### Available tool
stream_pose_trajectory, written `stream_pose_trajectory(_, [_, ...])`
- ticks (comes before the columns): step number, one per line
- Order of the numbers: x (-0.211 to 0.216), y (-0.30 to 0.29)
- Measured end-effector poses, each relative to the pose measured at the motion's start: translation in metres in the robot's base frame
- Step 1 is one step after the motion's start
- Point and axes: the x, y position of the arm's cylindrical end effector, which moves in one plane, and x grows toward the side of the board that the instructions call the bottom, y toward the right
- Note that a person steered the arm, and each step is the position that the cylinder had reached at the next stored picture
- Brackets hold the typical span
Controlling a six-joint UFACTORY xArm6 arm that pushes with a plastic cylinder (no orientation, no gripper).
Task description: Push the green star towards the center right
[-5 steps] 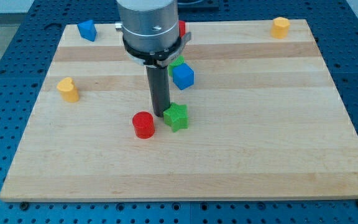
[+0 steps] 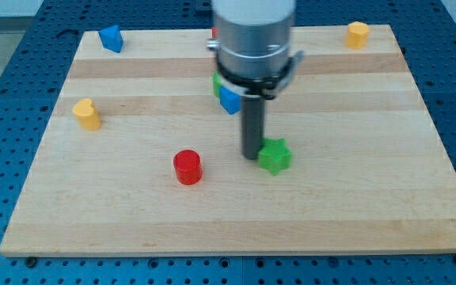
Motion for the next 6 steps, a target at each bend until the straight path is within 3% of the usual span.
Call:
stream_pose_trajectory(2, [0.035, -0.032])
stream_pose_trajectory(3, [0.049, -0.015])
stream_pose_trajectory(6, [-0.008, 0.101])
